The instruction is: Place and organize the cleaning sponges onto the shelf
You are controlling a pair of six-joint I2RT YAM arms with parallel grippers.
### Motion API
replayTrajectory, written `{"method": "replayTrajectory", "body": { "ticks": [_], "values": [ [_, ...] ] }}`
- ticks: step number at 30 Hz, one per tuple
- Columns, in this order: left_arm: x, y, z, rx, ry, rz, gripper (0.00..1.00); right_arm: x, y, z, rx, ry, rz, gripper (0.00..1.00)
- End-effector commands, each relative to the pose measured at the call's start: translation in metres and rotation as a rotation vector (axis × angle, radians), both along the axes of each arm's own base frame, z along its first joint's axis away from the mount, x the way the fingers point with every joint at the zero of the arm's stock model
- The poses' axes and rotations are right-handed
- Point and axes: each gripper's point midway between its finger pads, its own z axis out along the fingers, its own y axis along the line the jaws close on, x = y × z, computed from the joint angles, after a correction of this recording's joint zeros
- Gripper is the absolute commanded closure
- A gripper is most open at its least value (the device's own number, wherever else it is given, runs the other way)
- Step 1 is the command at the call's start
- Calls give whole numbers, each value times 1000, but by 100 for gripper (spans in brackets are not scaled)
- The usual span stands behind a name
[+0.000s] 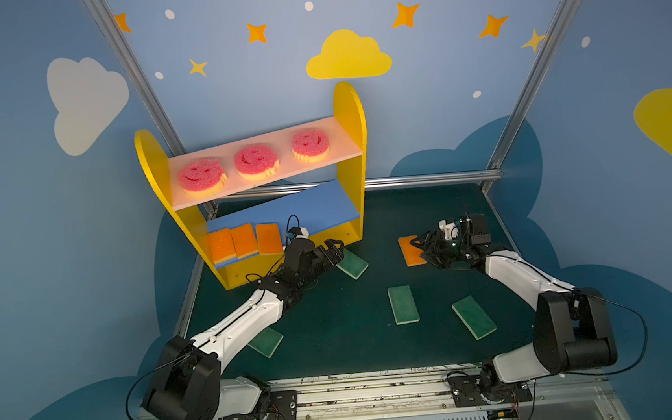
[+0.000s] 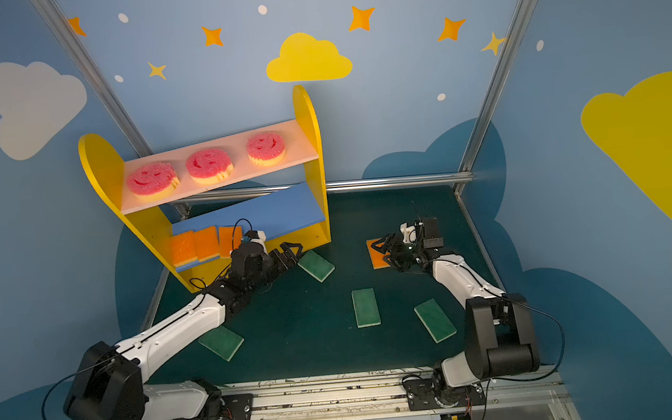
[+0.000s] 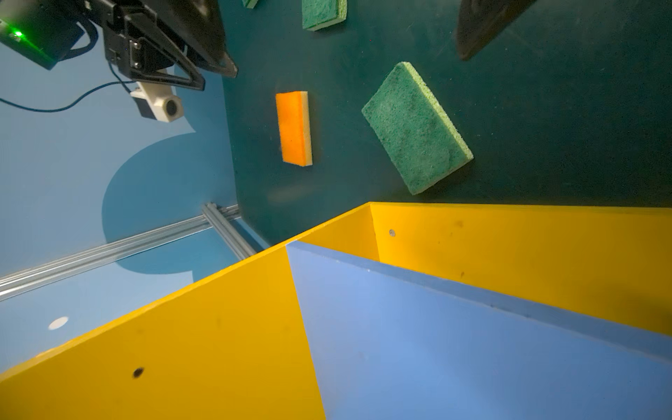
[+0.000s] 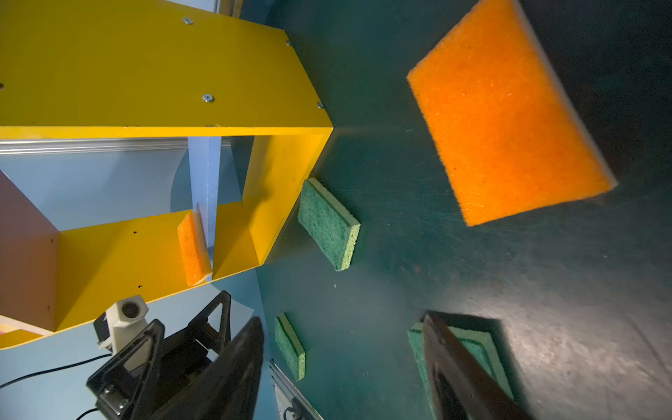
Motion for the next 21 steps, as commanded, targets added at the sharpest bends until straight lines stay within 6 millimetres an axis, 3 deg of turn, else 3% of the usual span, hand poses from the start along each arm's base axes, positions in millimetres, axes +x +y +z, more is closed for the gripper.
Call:
{"method": "replayTrajectory", "body": {
  "ticks": [1,9,15,21],
  "values": [
    [-3,3,5,-2,-37,-8,6,-9,2,-13,4,35,39,32],
    [-17,60,33,110,-158,169,11,-8,5,-20,21,45,50,31],
    [-23,110,19,38,-110,320,12,-5,9,-20,44,43,54,32],
    [-28,138,5,22,-66,415,12,-6,11,-18,47,41,62,31]
  ]
}}
